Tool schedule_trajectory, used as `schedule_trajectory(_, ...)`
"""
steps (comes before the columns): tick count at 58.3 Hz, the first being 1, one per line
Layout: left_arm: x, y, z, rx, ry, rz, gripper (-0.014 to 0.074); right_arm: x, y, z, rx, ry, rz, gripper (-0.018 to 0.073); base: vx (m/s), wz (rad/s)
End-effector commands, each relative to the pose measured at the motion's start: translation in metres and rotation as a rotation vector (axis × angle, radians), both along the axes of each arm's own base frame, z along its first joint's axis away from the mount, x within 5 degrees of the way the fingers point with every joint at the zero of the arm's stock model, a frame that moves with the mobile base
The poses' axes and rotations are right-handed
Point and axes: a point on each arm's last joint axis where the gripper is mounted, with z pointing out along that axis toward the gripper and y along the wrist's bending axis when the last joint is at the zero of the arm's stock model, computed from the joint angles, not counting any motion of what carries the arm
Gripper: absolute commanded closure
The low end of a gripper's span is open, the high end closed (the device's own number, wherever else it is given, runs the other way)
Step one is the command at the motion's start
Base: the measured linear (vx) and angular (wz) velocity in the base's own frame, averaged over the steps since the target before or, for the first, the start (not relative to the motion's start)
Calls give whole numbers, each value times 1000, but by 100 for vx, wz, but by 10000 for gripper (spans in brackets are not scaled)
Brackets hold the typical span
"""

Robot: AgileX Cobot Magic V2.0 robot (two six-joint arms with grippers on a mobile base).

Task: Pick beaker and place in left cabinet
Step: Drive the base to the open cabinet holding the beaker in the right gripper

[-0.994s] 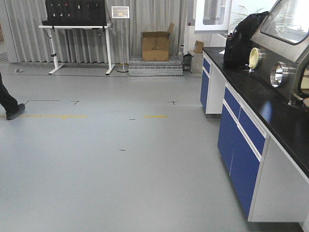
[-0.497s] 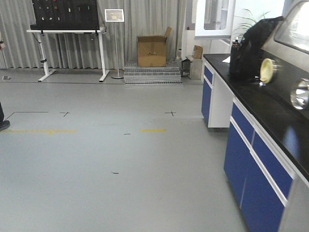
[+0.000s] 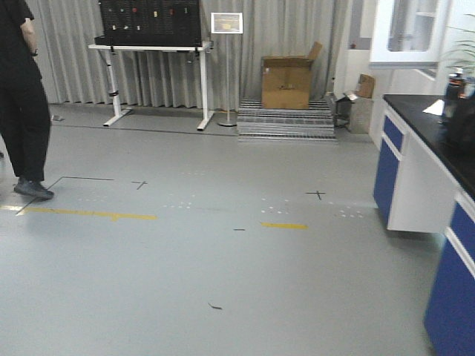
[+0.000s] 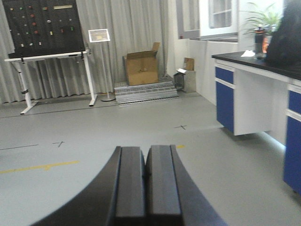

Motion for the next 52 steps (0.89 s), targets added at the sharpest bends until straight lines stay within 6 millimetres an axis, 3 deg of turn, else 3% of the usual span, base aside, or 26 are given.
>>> schedule_trajectory(1, -1, 0, 3, -33, -81, -2, 596, 1, 2, 15, 2, -97, 21, 565, 64, 22)
schedule_trajectory(52, -1, 0, 3, -33, -81, -2, 596, 1, 2, 15, 2, -97, 21, 565, 69, 4)
